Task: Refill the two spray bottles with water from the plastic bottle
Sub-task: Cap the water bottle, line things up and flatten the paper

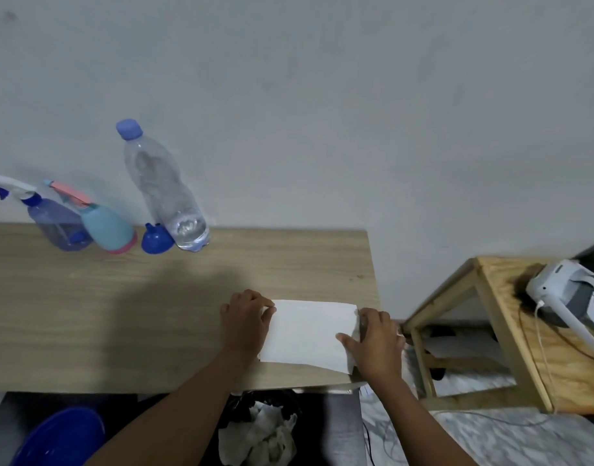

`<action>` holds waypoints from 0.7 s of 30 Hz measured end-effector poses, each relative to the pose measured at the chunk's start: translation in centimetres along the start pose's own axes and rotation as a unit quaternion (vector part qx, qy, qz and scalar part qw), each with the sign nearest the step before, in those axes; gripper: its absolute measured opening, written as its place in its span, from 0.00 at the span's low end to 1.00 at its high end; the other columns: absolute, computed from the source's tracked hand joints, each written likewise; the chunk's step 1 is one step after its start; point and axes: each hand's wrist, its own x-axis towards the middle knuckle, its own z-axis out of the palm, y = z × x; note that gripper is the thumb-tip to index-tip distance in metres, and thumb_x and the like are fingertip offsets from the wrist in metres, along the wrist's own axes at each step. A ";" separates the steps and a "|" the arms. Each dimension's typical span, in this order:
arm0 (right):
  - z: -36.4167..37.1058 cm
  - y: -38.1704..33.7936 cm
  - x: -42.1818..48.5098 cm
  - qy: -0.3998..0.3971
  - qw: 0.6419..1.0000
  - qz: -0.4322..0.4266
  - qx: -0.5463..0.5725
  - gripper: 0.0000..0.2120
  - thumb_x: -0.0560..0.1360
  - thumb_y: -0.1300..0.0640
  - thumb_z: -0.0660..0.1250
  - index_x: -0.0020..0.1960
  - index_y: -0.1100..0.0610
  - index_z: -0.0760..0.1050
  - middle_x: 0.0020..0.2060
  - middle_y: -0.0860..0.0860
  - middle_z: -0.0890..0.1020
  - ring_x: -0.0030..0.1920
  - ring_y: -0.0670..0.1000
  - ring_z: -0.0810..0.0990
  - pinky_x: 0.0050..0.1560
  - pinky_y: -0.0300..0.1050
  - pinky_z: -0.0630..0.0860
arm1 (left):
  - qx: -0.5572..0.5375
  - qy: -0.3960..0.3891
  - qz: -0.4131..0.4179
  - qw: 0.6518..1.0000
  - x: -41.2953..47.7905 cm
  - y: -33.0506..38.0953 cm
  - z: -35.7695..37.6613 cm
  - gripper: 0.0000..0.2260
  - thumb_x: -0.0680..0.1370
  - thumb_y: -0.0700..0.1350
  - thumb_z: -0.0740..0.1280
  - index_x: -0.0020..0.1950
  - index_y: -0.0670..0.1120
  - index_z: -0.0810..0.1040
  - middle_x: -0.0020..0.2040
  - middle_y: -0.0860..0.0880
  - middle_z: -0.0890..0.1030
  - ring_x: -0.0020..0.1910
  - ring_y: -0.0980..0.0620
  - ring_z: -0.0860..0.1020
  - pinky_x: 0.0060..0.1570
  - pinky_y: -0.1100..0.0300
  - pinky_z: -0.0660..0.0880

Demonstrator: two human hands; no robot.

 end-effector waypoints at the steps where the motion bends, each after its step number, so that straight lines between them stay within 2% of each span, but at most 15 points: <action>1: -0.1 0.0 0.0 -0.002 1.000 -0.001 0.000 0.25 0.69 0.43 0.76 0.63 0.47 0.74 0.59 0.47 0.74 0.64 0.52 0.71 0.61 0.53 0.62 | 0.000 0.006 0.003 1.000 -0.1 0.0 0.0 0.08 0.67 0.45 0.80 0.39 0.54 0.83 0.42 0.55 0.80 0.44 0.46 0.78 0.42 0.53 0.68; 5: -0.2 -0.2 0.0 -0.017 1.000 -0.009 -0.013 0.16 0.72 0.44 0.74 0.58 0.45 0.78 0.57 0.45 0.73 0.63 0.50 0.70 0.55 0.46 0.54 | -0.017 0.022 0.002 1.000 -0.5 -0.3 -0.3 0.07 0.70 0.44 0.78 0.40 0.53 0.81 0.42 0.54 0.81 0.45 0.45 0.79 0.44 0.51 0.70; 8: 0.2 -0.1 -0.1 -0.010 1.000 -0.023 -0.019 0.10 0.77 0.48 0.70 0.57 0.46 0.78 0.57 0.45 0.75 0.63 0.51 0.71 0.56 0.48 0.57 | -0.048 0.026 0.005 0.998 -0.9 -0.5 -0.6 0.06 0.72 0.44 0.77 0.42 0.52 0.81 0.41 0.56 0.83 0.45 0.45 0.79 0.46 0.49 0.69; 11: 0.6 0.3 0.0 0.002 1.000 -0.018 -0.022 0.09 0.79 0.52 0.66 0.59 0.46 0.78 0.58 0.46 0.77 0.63 0.51 0.72 0.58 0.51 0.59 | -0.076 0.026 0.006 0.997 -0.8 -0.6 -0.6 0.06 0.72 0.42 0.76 0.44 0.52 0.82 0.39 0.57 0.83 0.45 0.47 0.80 0.47 0.50 0.68; 16: 0.5 0.2 0.3 0.002 1.000 -0.018 -0.017 0.05 0.79 0.54 0.66 0.53 0.46 0.79 0.53 0.45 0.77 0.60 0.51 0.73 0.57 0.52 0.62 | -0.075 0.008 0.014 0.997 -0.6 -0.7 -0.9 0.09 0.73 0.39 0.72 0.44 0.52 0.78 0.38 0.56 0.81 0.42 0.47 0.79 0.45 0.52 0.67; 19: 0.4 0.1 0.5 0.004 1.000 -0.016 -0.019 0.09 0.79 0.52 0.65 0.58 0.45 0.78 0.55 0.45 0.78 0.61 0.51 0.73 0.61 0.55 0.64 | -0.064 0.008 0.035 0.997 -0.4 -0.8 -0.9 0.10 0.75 0.38 0.68 0.43 0.54 0.81 0.41 0.57 0.83 0.44 0.48 0.80 0.45 0.53 0.66; 21: 0.4 0.2 0.7 0.000 1.000 -0.013 -0.027 0.08 0.80 0.53 0.65 0.57 0.45 0.79 0.55 0.45 0.79 0.60 0.51 0.73 0.60 0.55 0.64 | -0.056 0.013 0.052 0.997 -0.2 -1.0 -0.7 0.11 0.75 0.40 0.66 0.45 0.56 0.82 0.44 0.58 0.84 0.45 0.49 0.80 0.45 0.52 0.67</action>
